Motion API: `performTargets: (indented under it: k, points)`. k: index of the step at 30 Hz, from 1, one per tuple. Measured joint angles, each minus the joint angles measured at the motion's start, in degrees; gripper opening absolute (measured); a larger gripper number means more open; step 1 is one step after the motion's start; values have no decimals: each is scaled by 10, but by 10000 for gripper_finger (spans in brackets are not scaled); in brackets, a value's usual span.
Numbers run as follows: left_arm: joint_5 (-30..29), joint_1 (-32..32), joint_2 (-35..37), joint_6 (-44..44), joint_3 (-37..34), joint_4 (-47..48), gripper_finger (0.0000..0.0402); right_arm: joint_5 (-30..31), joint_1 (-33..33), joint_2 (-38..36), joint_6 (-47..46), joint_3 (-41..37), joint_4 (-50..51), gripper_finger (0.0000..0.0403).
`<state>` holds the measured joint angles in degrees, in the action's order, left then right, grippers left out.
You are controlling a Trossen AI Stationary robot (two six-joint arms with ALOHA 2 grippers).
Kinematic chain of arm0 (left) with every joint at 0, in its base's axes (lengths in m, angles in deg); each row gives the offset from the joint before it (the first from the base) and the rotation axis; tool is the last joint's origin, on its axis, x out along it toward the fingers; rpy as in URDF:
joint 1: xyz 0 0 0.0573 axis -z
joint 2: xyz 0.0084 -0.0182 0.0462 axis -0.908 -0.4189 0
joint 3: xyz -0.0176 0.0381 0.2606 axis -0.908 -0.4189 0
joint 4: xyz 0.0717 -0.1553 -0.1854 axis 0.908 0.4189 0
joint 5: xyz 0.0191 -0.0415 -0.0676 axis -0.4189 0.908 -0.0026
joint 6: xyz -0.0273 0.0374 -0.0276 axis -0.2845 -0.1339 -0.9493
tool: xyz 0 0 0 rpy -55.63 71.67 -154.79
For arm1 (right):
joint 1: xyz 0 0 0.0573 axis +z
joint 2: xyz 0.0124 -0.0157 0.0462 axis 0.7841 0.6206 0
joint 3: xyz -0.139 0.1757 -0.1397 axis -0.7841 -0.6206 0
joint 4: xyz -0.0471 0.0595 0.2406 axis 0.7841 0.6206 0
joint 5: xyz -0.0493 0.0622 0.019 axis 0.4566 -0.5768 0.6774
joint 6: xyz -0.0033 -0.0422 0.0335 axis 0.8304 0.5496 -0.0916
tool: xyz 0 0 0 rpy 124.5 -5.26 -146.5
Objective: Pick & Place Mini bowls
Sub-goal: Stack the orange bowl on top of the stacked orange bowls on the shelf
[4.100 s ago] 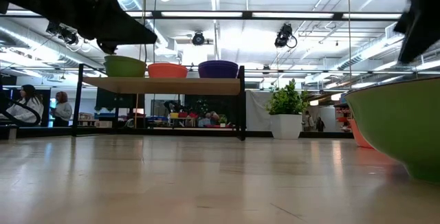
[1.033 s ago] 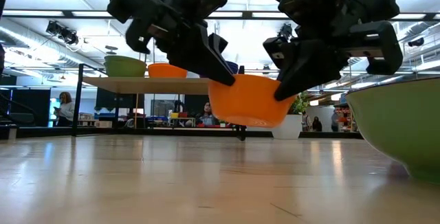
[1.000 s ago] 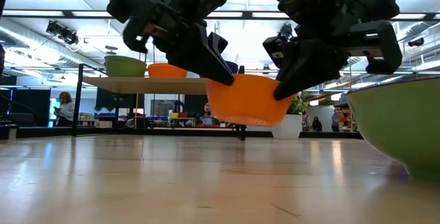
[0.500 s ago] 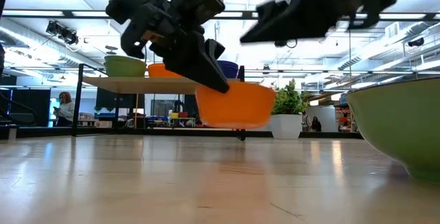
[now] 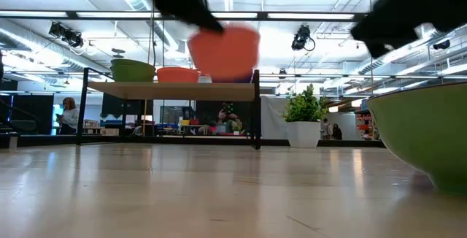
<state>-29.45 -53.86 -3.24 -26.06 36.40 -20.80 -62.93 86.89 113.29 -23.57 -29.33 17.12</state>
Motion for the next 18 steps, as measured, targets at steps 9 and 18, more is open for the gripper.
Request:
performTargets:
  k: [9,18]
  points:
    - [-120,-128,82,6,180,205,5,141,44,15,-23,-75,-142,104]
    - [-73,-351,80,-8,212,273,5,130,46,15,-17,-75,-160,91]
